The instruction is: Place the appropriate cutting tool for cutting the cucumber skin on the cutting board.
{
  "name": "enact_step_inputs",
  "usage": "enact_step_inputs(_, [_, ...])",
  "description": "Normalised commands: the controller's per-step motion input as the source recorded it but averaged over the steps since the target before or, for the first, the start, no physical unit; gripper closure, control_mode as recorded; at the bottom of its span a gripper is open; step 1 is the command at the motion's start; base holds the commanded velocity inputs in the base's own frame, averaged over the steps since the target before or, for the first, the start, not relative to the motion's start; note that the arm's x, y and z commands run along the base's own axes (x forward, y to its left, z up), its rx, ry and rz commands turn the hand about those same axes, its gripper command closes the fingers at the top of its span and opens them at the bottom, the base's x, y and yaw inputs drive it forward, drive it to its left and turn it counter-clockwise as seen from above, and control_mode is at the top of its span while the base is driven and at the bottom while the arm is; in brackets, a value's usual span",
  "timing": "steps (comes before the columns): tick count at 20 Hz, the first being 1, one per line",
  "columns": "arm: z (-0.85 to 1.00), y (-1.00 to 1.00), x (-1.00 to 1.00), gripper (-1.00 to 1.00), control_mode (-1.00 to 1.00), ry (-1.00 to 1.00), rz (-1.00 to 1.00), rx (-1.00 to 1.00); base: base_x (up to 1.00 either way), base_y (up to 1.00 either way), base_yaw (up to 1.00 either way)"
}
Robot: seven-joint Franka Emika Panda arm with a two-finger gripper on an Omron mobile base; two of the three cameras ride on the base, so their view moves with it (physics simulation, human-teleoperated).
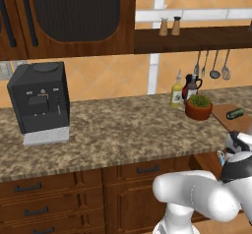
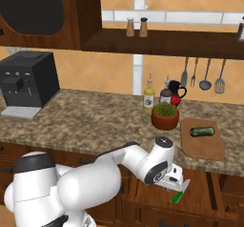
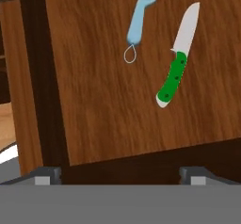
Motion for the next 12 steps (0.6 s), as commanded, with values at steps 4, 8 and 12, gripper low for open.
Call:
enact_step_inputs(4, [-0.33, 0.00, -0.01, -1.00, -1.00, 0.01, 0.03, 0.00, 0.00, 0.00, 0.00])
enact_step_inputs(8, [-0.25, -0.11, 0.00, -1.00, -1.00, 0.09, 0.02, 0.00, 0.00, 0.00, 0.00])
enact_step_inputs(12, [-0.24, -0.13, 0.00, -1.00, -1.00, 0.09, 0.01, 0.00, 0.00, 0.00, 0.00])
